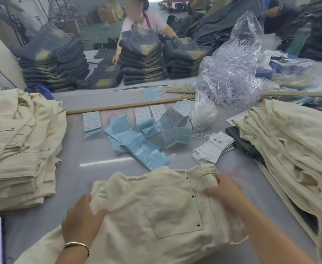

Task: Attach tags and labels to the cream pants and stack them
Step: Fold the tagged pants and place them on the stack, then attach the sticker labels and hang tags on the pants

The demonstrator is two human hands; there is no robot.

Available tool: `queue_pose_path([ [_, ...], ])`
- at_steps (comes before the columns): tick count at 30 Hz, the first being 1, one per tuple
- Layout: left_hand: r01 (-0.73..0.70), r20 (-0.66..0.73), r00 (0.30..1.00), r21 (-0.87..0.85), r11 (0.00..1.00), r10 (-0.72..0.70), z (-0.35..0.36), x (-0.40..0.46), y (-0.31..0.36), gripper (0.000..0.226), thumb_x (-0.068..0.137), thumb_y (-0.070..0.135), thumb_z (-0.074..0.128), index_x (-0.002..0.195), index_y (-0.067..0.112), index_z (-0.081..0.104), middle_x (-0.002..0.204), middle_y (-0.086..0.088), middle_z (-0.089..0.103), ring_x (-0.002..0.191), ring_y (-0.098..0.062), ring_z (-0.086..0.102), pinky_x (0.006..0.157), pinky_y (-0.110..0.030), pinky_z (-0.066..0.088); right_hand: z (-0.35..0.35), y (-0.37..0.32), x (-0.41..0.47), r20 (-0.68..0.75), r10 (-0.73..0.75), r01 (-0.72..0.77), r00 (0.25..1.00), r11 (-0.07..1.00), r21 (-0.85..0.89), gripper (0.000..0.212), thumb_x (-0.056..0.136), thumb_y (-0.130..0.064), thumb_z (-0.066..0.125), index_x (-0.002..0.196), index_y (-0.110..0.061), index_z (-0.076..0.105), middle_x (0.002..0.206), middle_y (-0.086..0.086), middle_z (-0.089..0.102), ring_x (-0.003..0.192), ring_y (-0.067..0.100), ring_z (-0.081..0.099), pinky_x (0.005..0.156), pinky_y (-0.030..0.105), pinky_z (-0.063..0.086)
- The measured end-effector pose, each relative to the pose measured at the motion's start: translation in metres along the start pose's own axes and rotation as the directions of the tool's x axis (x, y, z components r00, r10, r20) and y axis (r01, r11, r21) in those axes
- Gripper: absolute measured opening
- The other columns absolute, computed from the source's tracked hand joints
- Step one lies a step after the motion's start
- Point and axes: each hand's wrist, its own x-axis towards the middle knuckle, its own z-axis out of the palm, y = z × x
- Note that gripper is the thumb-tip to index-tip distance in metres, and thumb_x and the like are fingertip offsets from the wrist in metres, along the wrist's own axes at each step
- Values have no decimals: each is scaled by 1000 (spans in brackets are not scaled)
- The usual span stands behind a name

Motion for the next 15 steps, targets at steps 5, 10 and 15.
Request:
queue_pose_path([
  [5, -237, -246, 943, -20, 971, 225, 15, -26, 47, 52, 72, 28, 74, 120, 11, 64, 122, -17, 57, 113, -40, 48, 94, -48, 38, -15, -10, -15, -112, -54, 20, 992, 958, -287, 15, 77, -29, 70, 83, -22, 58, 98, 0, 68, 93, 22, 63, 74, 30, 49],
  [10, -39, 388, 747, -786, 617, 541, 14, -85, 132, 14, 88, 23, 70, 100, 20, 66, 89, 0, 70, 87, -20, 68, 71, -22, 52, 16, -39, -41, -150, -353, 308, 923, 915, -260, 41, 83, -30, 66, 53, -19, 40, 53, -6, 44, 55, 12, 45, 52, 28, 29],
  [15, 239, 512, 718, -817, 525, 471, 25, -100, 166, 32, 78, 8, 73, 106, 13, 58, 96, -8, 68, 73, -13, 70, 61, -28, 56, 4, -36, -48, 421, -193, -32, 886, 881, 471, 25, 95, -6, 51, 94, -6, 76, 96, 14, 74, 89, 20, 69, 81, 31, 55],
])
